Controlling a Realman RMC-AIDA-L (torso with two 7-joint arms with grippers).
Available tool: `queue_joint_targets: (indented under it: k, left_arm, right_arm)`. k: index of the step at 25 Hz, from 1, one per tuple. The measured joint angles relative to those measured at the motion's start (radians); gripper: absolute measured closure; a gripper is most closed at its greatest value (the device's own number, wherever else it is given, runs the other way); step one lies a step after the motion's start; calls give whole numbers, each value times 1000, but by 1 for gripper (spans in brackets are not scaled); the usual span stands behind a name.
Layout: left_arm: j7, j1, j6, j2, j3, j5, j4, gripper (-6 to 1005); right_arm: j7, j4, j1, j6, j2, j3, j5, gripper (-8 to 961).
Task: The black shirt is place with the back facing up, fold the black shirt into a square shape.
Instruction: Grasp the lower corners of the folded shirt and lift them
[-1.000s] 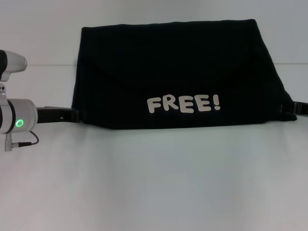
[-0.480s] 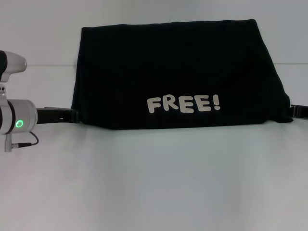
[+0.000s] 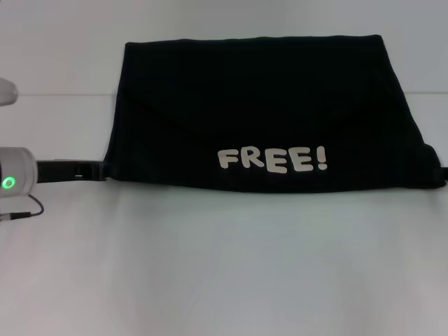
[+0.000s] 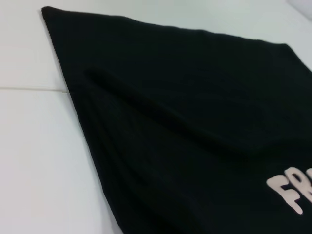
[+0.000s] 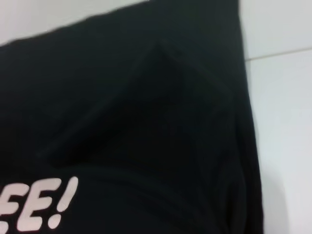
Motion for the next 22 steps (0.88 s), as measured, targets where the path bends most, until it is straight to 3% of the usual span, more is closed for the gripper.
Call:
queue_joint_targets:
  k: [5,13,17,22]
  left_arm:
    - [4,34,202,-1,-54,-9,68,1000]
    - [127,92,490,13,-158,1,98,1000]
    - [177,116,615,21,-201,7,100,999]
    - [228,157,740,13,-211,23,107,998]
  right_arm:
    - [-99,-59,-109,-183,-2,44,94,895]
    - [-297,-122,-284,-483,11,180,102,894]
    - [-393,-122,-350,-582,11,210,99,894]
    - [-445,-122,-423,-652,10,219,98,894]
